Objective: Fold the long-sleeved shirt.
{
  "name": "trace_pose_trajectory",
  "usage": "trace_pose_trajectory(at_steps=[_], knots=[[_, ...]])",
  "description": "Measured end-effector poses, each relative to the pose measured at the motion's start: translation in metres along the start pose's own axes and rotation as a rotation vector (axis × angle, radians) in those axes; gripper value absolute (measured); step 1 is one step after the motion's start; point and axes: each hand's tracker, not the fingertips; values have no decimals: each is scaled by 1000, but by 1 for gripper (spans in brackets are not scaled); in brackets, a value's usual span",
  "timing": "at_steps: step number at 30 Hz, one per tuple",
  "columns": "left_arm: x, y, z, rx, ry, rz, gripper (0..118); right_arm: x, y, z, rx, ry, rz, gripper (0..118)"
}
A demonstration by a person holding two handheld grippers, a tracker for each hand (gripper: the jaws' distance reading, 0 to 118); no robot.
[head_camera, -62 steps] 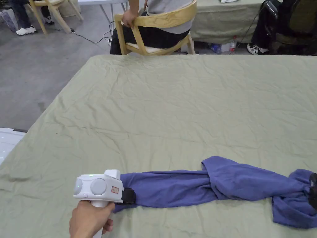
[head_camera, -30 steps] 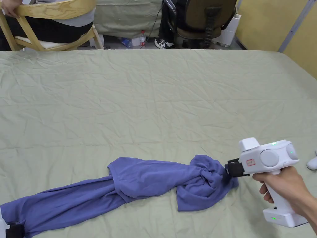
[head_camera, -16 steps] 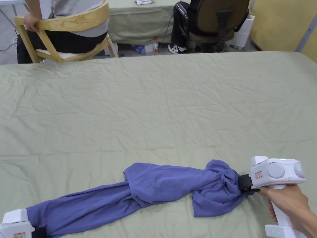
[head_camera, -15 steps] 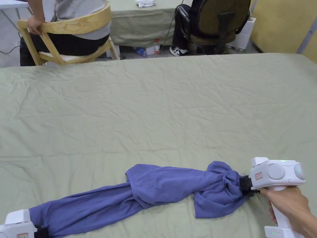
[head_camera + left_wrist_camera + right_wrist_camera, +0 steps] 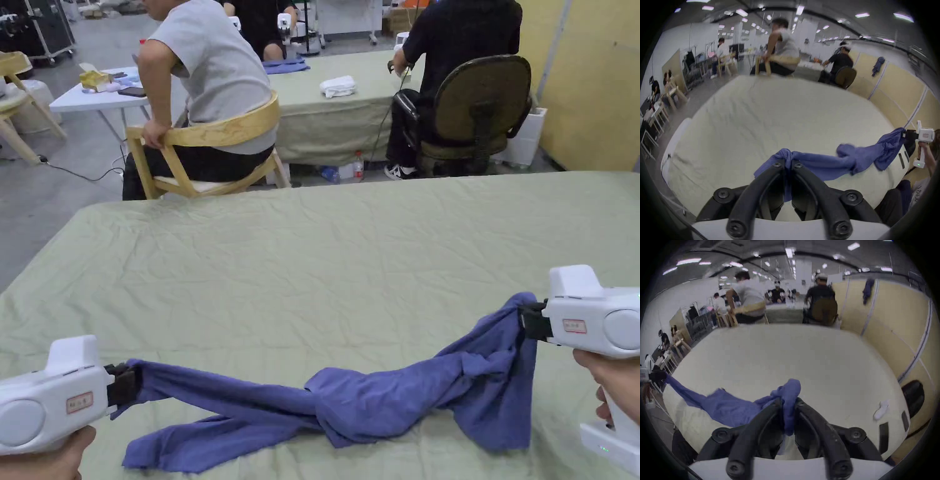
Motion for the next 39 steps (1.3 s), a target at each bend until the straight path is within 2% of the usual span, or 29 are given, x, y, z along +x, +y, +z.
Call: trace_pose_trajectory(at_steps=[6, 10, 15, 21, 29, 32, 39], knots=[[12, 85, 45, 139, -12, -98, 6, -15, 79, 73, 181, 26, 33, 13], [13, 146, 74, 243, 1, -120, 6, -25, 134, 111, 290, 11, 83, 13], [15, 218, 113, 358, 35, -122, 6, -30, 201, 156, 426, 33, 27, 13], [24, 291, 169, 506, 89, -156, 6, -38, 274, 214, 555, 0, 66, 13], [30, 352, 223, 620, 117, -144, 6, -35, 352, 279, 679, -60, 46, 13], [27, 365, 230, 634, 105, -110, 6, -30, 363, 294, 707, -63, 22, 13], [27, 380, 227, 640, 110, -113, 6, -24, 376, 294, 707, -99, 26, 13]])
